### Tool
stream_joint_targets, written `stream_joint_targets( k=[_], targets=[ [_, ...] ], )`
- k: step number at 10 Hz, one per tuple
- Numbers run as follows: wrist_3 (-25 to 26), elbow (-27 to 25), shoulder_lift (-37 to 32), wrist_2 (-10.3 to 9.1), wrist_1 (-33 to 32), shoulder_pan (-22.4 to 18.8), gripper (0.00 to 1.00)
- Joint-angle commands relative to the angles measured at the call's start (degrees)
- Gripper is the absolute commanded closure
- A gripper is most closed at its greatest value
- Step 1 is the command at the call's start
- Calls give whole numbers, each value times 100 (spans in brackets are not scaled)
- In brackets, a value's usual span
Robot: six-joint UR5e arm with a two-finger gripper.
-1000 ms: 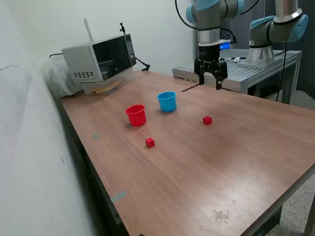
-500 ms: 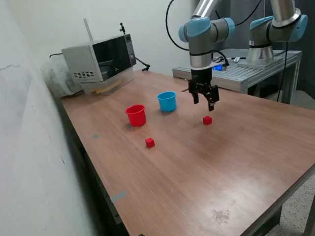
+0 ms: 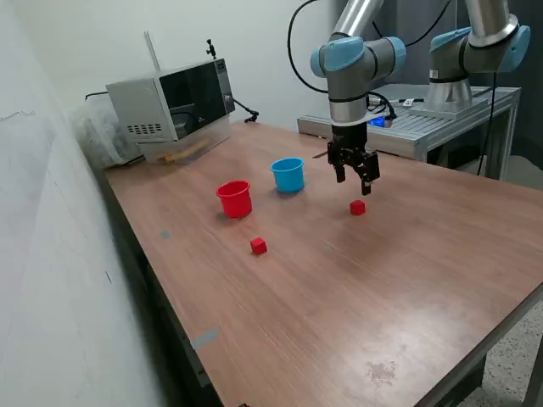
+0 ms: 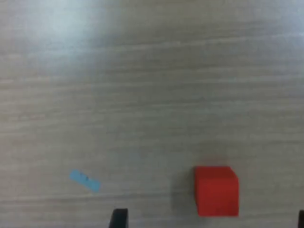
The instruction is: Place red objects in the red bin, and blue objects in the blue bin.
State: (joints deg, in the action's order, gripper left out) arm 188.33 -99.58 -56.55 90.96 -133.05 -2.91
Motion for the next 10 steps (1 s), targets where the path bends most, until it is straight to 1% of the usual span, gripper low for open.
stream_joint_targets(
  k=[1, 6, 10],
  targets=[
    [-7, -149, -14, -8, -81, -16, 0],
    [-7, -158, -5, -17, -248, -52, 0],
    [-7, -132, 144, -8, -423, -78, 0]
  ],
)
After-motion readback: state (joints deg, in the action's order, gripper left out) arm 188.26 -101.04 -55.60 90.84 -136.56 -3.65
